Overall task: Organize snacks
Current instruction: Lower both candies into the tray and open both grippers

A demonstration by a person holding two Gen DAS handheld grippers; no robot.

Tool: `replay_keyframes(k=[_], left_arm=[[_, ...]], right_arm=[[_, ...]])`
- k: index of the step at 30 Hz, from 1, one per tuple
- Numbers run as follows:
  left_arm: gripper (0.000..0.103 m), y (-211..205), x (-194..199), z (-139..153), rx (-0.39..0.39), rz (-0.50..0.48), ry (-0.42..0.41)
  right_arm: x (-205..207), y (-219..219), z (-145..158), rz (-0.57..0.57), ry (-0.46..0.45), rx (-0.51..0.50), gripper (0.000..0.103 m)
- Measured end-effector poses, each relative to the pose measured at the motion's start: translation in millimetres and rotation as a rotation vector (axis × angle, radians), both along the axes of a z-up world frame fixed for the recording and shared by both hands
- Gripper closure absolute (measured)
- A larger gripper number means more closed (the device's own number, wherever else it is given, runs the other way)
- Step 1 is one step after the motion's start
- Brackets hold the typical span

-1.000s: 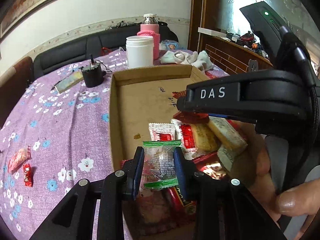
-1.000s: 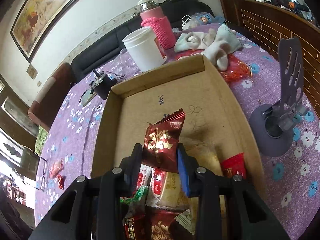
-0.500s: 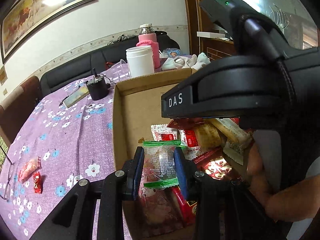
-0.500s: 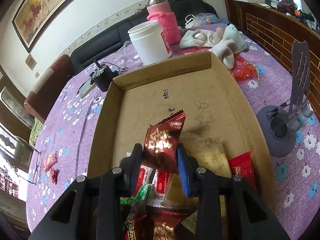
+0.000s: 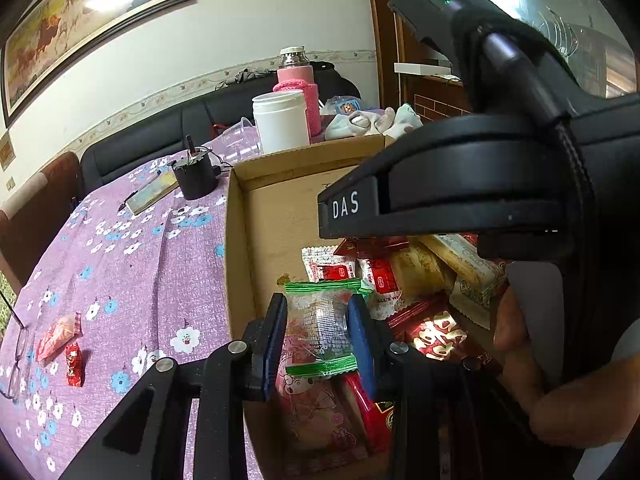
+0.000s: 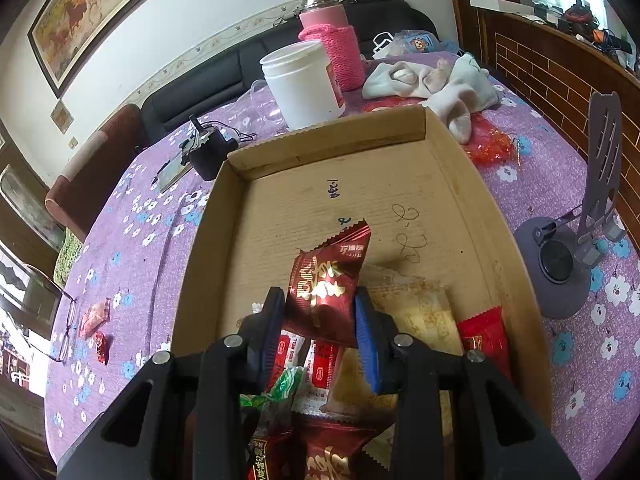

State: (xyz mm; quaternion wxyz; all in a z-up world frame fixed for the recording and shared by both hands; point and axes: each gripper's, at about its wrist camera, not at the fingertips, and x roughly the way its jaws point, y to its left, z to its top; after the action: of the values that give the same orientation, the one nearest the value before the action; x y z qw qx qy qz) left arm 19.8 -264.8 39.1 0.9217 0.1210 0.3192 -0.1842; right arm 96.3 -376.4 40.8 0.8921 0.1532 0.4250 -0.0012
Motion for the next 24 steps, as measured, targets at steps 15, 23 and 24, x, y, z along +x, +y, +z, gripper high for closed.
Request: replay_keyframes(k=[15, 23, 24], left_arm=[[0.07, -0.2, 3.9, -1.9, -0.003, -0.001, 0.016], [0.067, -0.2, 3.6, -1.8, -0.004, 0.0, 0.017], [0.065, -0.1, 3.5, -1.6, -0.006, 0.002, 0.017]], right_arm=[[-0.2, 1.1, 0.1, 0.002, 0.0, -0.012, 0.069], [-0.5, 1.7, 0.6, 0.003, 0.002, -0.018, 0.067], [-0.6, 2.2, 0.5, 0.003, 0.002, -0.019, 0.065]])
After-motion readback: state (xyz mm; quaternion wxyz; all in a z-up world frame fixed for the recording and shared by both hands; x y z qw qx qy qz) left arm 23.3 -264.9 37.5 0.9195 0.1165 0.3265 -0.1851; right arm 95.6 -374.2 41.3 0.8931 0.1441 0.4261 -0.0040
